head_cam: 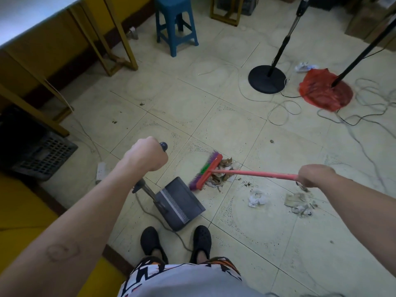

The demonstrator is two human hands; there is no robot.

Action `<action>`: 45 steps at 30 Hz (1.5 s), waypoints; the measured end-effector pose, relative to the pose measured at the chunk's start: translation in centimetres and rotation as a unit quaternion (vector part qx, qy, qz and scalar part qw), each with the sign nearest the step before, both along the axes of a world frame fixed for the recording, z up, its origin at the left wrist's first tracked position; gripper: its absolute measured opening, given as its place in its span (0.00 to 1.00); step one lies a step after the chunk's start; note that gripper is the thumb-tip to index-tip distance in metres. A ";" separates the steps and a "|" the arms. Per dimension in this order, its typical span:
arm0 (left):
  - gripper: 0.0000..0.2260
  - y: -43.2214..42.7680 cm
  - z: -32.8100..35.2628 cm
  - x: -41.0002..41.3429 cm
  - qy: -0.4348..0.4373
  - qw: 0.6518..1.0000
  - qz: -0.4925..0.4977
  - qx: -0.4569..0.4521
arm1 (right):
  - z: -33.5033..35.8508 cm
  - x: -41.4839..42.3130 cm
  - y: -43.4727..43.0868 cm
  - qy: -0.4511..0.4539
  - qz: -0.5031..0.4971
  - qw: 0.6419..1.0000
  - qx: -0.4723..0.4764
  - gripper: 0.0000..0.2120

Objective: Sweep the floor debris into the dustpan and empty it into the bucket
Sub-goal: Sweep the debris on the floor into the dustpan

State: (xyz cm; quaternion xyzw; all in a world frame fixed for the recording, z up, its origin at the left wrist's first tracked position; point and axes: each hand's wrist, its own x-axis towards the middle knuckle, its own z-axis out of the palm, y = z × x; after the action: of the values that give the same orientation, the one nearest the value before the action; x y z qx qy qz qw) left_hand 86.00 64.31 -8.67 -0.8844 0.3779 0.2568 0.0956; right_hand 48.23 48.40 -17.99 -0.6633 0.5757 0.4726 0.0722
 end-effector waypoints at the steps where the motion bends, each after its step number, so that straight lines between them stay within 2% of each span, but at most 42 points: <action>1: 0.09 -0.3 0.0 -0.5 0.002 1.000 -0.007 -0.002 | -0.3 -0.8 -0.2 0.004 -0.004 1.000 0.002 0.05; 10: 0.08 -1.7 -0.7 -3.6 -0.006 0.998 -0.062 -0.006 | 1.1 -4.9 0.8 0.051 -0.032 0.996 0.064 0.12; 13: 0.08 -1.5 -1.0 -3.7 -0.006 0.998 -0.069 -0.005 | 1.5 -6.2 0.8 0.063 -0.038 0.995 0.064 0.11; 15: 0.08 -1.7 -1.0 -3.8 -0.005 0.997 -0.074 -0.011 | 1.6 -7.4 0.5 0.073 -0.045 0.994 0.063 0.14; 21: 0.09 -2.1 -0.4 -3.5 -0.013 0.996 -0.086 -0.026 | 3.9 -8.0 1.6 0.087 -0.062 0.992 0.066 0.12; 25: 0.09 -2.3 -0.3 -3.8 -0.010 0.995 -0.098 -0.031 | 4.5 -8.1 2.5 0.062 -0.081 0.994 0.029 0.08; 29: 0.10 -3.2 -0.2 -4.4 0.004 0.993 -0.114 -0.035 | 4.6 -8.1 2.3 0.003 -0.083 0.996 -0.042 0.13; 39: 0.10 -6.5 1.0 -6.1 0.001 0.987 -0.149 -0.053 | 4.2 -7.9 3.9 -0.021 -0.111 0.990 -0.087 0.06; 45: 0.09 -8.3 1.9 -6.7 -0.005 0.984 -0.162 -0.072 | 3.9 -8.1 4.2 -0.054 -0.158 0.982 -0.089 0.07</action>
State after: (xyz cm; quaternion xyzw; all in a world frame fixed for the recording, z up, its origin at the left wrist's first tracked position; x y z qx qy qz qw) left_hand 79.28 56.04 -6.77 -0.8174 0.5330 0.2055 0.0740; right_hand 40.08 52.64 -14.13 -0.5923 0.7084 0.3656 0.1172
